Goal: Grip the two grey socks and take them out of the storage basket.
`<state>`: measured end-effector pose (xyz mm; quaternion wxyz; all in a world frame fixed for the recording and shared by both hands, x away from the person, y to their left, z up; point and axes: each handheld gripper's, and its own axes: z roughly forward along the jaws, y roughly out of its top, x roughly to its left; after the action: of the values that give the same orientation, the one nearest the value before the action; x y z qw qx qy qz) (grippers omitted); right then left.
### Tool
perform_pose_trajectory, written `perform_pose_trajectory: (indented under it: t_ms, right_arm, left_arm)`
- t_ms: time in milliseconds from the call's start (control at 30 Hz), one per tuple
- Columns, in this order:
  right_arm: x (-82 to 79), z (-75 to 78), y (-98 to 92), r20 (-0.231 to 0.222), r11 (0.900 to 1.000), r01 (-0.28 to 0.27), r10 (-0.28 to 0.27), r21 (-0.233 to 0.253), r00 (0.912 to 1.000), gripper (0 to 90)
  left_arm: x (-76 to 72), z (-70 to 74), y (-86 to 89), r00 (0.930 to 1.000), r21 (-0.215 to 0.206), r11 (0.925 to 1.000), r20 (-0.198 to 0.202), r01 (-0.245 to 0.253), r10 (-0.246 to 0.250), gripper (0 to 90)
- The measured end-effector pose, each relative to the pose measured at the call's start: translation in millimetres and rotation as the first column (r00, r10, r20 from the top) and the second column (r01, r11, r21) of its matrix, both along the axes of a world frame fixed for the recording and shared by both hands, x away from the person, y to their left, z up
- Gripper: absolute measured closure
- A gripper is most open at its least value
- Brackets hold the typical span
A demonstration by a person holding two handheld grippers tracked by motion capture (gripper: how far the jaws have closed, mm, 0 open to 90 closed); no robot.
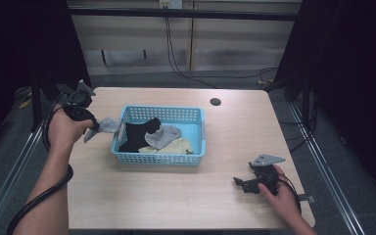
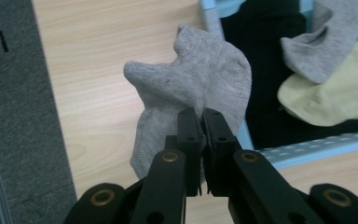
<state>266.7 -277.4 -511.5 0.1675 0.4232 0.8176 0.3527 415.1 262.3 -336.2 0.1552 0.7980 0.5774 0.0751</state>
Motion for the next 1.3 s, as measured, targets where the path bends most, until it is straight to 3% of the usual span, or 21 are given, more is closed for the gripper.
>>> perform_pose_trajectory:
  t_ms: [300,433,600,800,967,1300]
  right_arm:
    - [0.0,0.0,-0.2,0.000,1.000,-0.001,0.001,-0.002,1.0000,10.9]
    - [0.0,0.0,-0.2,0.000,1.000,-0.002,0.002,-0.003,1.0000,10.9]
    - [0.0,0.0,-0.2,0.000,1.000,-0.002,0.002,-0.003,1.0000,10.9]
    - [0.0,0.0,-0.2,0.000,1.000,-0.002,0.002,-0.003,1.0000,10.9]
    - [0.0,0.0,-0.2,0.000,1.000,-0.002,0.002,-0.003,1.0000,10.9]
    - [0.0,0.0,-0.2,0.000,1.000,-0.002,0.002,-0.002,1.0000,10.9]
  left_arm:
    - [-3.8,-12.3,17.1,0.9986,0.008,0.9986,0.002,-0.052,0.052,86.0]
    - [-3.9,-14.1,15.9,0.9970,0.005,0.9984,0.052,-0.057,0.057,72.8]
    - [-2.9,-12.5,10.1,0.9966,0.002,0.9990,0.070,-0.044,0.044,62.5]
    - [-1.5,-15.8,-11.5,0.9989,-0.021,0.9996,0.043,0.021,-0.020,61.1]
    - [1.5,-16.0,-28.2,0.9968,-0.028,0.9975,0.049,0.065,-0.063,60.0]
    - [6.4,-25.5,-62.1,0.9931,-0.064,0.9919,0.047,0.110,-0.107,56.8]
